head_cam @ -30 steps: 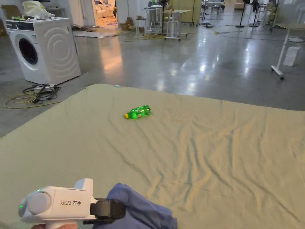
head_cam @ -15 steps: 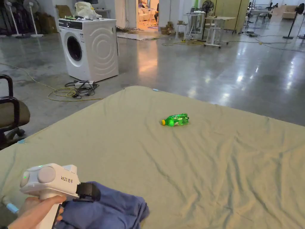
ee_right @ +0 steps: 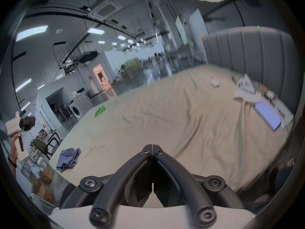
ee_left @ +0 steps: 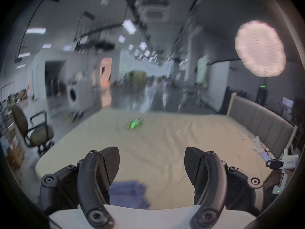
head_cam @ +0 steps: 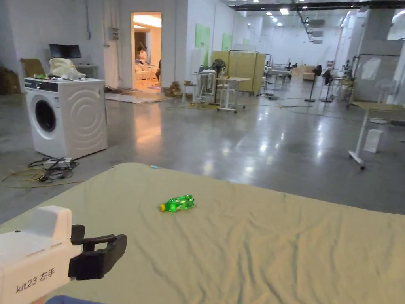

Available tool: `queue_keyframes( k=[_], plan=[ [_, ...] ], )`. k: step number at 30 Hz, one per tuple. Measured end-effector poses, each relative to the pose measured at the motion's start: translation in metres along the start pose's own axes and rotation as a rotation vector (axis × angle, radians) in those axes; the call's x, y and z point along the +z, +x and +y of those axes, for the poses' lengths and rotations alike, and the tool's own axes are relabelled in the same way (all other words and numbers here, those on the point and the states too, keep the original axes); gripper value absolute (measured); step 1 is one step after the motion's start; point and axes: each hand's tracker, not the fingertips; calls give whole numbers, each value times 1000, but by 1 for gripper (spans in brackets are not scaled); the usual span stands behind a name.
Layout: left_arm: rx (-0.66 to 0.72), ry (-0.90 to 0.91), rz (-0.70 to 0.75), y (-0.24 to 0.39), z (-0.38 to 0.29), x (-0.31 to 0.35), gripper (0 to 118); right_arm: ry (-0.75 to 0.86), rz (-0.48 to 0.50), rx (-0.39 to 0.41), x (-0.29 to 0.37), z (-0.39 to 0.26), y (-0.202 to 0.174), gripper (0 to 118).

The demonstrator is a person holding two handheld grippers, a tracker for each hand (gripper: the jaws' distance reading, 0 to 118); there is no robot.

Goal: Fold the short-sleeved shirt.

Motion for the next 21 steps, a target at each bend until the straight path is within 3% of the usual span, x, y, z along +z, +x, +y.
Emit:
queue_keyframes(
  k=[4, 7, 10, 13, 14, 17, 19, 21],
  plan=[
    [-76, 206, -55, 91, 8, 9, 82, 158, -45, 137, 17, 33, -30, 0],
    [-166, 246, 81, 145, 6, 7, 78, 247, -28, 233, 25, 49, -44, 0],
    [-239, 236, 74, 173, 1, 12, 52, 312, -14, 323, 35, 64, -64, 0],
    [-214, 204, 15, 183, -3, 19, 15, 350, -22, 345, 38, 73, -73, 0],
    [-220, 199, -15, 183, -5, 25, 8, 389, -19, 368, 41, 77, -77, 0],
    [-237, 188, -7, 188, -16, 34, 4, 400, -39, 403, 44, 82, -86, 0],
    [-172, 167, 6, 190, -26, 41, 4, 427, -67, 457, 48, 82, -90, 0],
    [-110, 135, -54, 185, -35, 44, 2, 410, -59, 443, 50, 80, -91, 0]
  ],
)
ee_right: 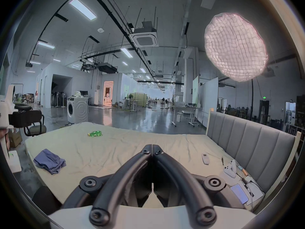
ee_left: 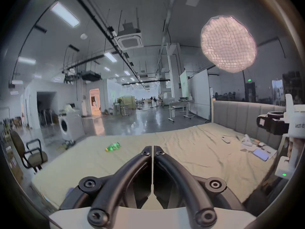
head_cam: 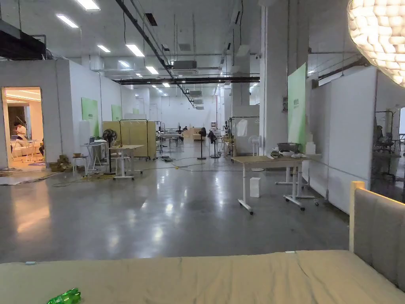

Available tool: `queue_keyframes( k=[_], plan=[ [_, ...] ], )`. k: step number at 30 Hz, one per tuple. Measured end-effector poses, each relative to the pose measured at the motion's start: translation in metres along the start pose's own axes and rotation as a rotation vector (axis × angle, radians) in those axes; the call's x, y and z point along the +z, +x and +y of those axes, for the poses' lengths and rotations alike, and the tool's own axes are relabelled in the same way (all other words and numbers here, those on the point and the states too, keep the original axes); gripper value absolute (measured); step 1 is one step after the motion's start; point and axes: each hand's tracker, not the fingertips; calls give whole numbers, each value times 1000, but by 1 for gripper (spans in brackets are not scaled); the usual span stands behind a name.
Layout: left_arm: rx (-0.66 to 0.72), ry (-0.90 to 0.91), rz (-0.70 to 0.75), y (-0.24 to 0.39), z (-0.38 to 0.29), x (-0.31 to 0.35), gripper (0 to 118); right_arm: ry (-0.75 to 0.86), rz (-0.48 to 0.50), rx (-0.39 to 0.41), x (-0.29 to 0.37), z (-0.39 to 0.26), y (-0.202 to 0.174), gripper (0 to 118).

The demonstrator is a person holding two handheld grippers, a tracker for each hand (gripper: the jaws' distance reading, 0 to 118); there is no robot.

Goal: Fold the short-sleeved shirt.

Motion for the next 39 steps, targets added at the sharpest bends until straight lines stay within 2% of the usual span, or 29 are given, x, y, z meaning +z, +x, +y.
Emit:
queue_keyframes(
  k=[3, 7, 10, 22, 25, 39],
  plan=[
    [10, -17, 36, 0, -4, 6, 1, -5, 10, -11, 5, -2, -1, 0],
    [18, 1, 45, -4, 0, 10, 1, -3, 37, -82, 8, -3, 1, 0],
    [32, -4, 44, -3, 3, 9, 1, 4, 34, -57, 8, -3, -1, 0],
    [12, -7, 24, 6, 6, 6, 1, -20, 55, -81, 5, -4, -7, 0],
    [6, -9, 18, 8, 5, 6, 1, -13, 49, -53, 4, -3, -8, 0],
    [27, 13, 22, 3, 5, 7, 1, -27, 46, -67, 5, -2, -8, 0]
  ],
)
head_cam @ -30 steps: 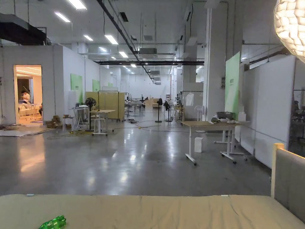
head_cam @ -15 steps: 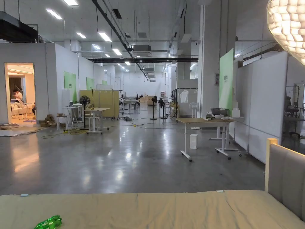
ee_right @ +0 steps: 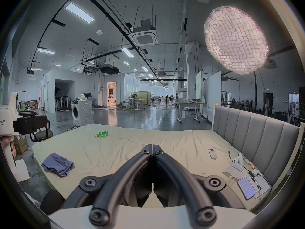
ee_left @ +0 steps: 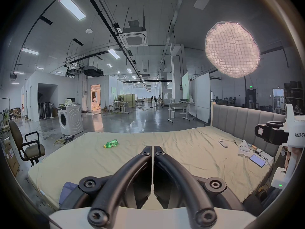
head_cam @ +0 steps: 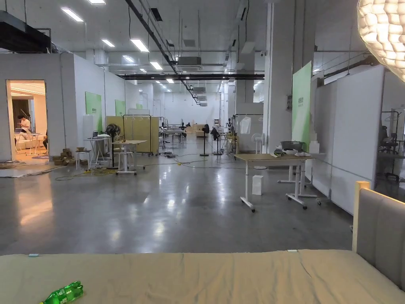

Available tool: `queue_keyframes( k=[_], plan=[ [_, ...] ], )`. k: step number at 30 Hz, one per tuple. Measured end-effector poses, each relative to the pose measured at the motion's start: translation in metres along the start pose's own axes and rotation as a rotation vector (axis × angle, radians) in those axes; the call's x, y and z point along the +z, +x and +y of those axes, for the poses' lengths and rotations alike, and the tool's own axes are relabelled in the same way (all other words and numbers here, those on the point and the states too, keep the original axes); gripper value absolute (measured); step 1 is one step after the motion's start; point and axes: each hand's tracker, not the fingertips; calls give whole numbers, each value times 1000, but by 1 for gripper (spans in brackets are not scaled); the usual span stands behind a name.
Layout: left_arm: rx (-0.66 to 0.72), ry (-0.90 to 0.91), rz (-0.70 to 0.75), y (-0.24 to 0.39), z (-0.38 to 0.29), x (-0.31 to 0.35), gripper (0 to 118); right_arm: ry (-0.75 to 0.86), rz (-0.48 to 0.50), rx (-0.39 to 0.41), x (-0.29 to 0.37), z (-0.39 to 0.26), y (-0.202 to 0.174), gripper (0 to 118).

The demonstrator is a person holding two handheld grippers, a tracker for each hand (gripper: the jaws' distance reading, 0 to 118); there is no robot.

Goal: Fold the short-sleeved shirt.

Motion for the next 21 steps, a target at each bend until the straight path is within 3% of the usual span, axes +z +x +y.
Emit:
queue_keyframes(
  k=[1, 2, 4, 5, 6, 8, 11, 14, 21],
  plan=[
    [-6, 1, 1, 0, 0, 0, 2, 2, 2, 0, 0, 0, 0, 1],
    [-14, 3, 4, 0, 0, 0, 9, 5, 3, 0, 0, 1, -1, 12],
    [-20, 8, 12, 0, -1, 0, 38, 12, 3, 7, 1, 2, -2, 53],
    [-20, 10, 13, 0, -1, 1, 62, 11, 0, 13, 0, 2, -3, 70],
    [-19, 14, 11, 0, -1, 1, 74, 15, -4, 16, 0, 2, -4, 72],
    [-25, 24, 4, 1, 0, 2, 86, 22, -5, 22, 1, 2, -5, 80],
    [-35, 32, -3, 4, 1, 1, 102, 9, -8, 18, -2, 1, -7, 115],
    [-38, 33, -21, 7, 0, 0, 115, 28, -10, 14, 0, 1, -9, 117],
    [16, 52, -38, 9, -1, 2, 115, 39, -8, -9, 2, 1, -7, 118]
  ],
)
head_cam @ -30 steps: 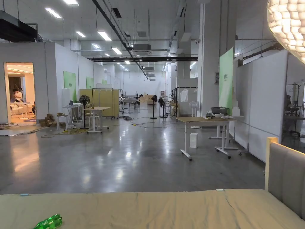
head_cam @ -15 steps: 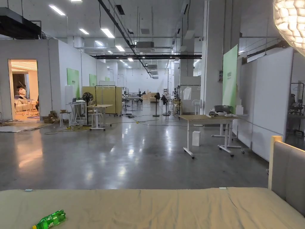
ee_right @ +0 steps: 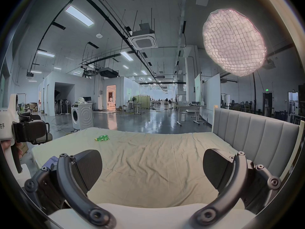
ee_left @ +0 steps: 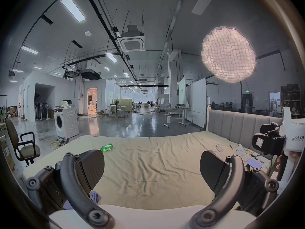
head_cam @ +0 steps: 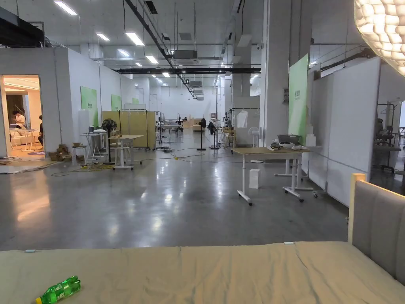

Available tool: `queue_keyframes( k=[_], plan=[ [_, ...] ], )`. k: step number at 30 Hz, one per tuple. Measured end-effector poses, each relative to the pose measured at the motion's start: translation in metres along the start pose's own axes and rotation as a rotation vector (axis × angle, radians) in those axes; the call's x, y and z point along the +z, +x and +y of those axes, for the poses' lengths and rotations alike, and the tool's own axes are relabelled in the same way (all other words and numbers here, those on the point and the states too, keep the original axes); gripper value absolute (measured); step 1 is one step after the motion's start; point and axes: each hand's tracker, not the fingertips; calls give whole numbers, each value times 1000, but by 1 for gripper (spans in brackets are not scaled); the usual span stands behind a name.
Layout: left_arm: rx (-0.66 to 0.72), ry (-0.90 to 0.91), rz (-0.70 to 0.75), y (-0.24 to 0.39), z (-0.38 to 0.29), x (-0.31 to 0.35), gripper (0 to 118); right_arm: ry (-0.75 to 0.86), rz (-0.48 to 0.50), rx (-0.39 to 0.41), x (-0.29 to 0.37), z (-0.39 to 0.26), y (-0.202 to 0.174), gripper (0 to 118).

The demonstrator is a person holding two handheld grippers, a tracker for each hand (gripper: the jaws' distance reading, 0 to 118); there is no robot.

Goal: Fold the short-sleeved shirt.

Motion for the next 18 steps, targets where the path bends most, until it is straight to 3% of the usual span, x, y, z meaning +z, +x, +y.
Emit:
queue_keyframes(
  k=[6, 18],
  plan=[
    [-28, -3, -2, 3, 0, -1, 115, -6, 12, -21, -1, -2, 2, 118],
    [-39, -5, 12, 4, 1, 0, 115, -16, 17, 9, -1, -3, -2, 118]
  ],
)
